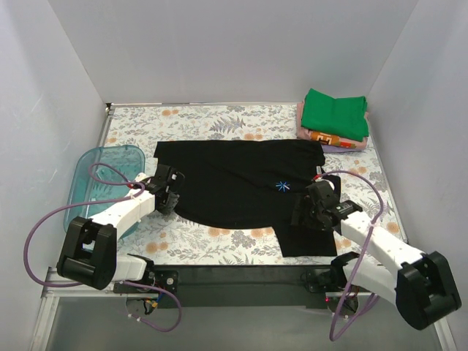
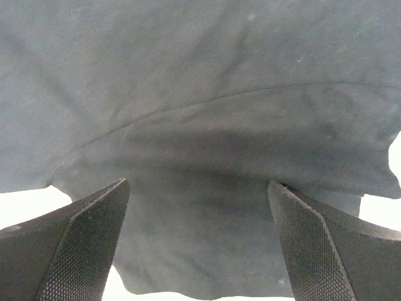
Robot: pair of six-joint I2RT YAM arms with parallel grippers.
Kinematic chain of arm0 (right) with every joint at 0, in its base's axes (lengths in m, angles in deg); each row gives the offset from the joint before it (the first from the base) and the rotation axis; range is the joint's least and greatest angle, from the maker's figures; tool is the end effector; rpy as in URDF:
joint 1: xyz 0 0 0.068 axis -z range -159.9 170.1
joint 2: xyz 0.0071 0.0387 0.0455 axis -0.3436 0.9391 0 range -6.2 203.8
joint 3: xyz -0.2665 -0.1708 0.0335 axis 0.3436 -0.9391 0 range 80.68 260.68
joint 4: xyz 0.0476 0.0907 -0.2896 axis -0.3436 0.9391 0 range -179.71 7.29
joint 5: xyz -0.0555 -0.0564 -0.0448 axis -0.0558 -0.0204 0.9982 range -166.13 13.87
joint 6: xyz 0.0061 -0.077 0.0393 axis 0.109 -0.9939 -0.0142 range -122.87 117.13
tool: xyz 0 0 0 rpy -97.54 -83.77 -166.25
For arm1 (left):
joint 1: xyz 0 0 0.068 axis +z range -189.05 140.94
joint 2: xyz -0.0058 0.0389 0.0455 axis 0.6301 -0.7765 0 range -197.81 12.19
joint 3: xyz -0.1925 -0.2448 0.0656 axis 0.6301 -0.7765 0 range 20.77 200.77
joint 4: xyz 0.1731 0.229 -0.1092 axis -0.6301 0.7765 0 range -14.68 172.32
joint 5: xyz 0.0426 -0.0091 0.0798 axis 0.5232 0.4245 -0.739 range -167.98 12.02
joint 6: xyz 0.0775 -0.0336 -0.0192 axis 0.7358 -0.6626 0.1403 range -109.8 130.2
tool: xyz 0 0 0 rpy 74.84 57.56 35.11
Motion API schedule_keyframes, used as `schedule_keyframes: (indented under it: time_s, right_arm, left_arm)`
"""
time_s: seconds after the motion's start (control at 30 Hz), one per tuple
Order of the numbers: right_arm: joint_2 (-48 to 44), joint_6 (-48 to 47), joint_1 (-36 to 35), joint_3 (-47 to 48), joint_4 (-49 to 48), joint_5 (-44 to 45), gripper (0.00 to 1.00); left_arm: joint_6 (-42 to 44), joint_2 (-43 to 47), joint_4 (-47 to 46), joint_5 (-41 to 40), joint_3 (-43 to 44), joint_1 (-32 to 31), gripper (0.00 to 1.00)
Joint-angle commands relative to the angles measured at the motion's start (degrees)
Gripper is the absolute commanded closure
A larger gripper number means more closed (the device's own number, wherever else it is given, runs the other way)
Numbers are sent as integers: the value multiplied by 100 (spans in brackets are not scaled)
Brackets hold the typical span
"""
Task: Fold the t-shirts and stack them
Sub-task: Flatten the tshirt out
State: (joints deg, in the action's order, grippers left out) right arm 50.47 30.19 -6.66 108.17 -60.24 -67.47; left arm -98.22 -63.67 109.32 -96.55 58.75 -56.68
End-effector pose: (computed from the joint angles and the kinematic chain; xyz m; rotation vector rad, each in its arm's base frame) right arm 0.1949 0.0853 0.1546 0.1972 2.5806 0.1921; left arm 0.2533 -0.0550 0.1428 -1.9763 1.8500 -0.1838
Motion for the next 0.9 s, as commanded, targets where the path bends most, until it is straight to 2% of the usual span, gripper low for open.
schedule_keyframes:
  time_s: [0.0,0.13,0.23,0.3,0.4,0.53,0.67,0.77,0.87]
  right_arm:
    - [590,113,-13,186,-688,634,1]
    - [1591,-88,144,564,-1250,663,2]
    - [2461,-439,425,968,-1891,66,2]
    - [3024,-730,496,1547,-1832,-128,2]
    - [3123,-889,514,2076,-1674,-400,1]
    - [2220,-950,505,1937,-1243,-445,2]
    - [457,-889,505,1243,-760,-51,2]
    - [-503,-626,549,654,-233,397,2]
    - [-893,-195,838,302,382,688,2]
  left_arm:
    - [233,176,-376,125,-1,31,100]
    - [313,185,-403,108,78,31,100]
    - [365,185,-403,73,184,31,100]
    - [357,220,-394,29,254,31,100]
    - [261,255,-315,-33,324,40,100]
    - [137,422,-236,-51,237,31,100]
    - [102,572,-271,-7,79,31,100]
    - [155,651,-288,98,26,40,100]
    - [225,730,-306,143,-18,31,100]
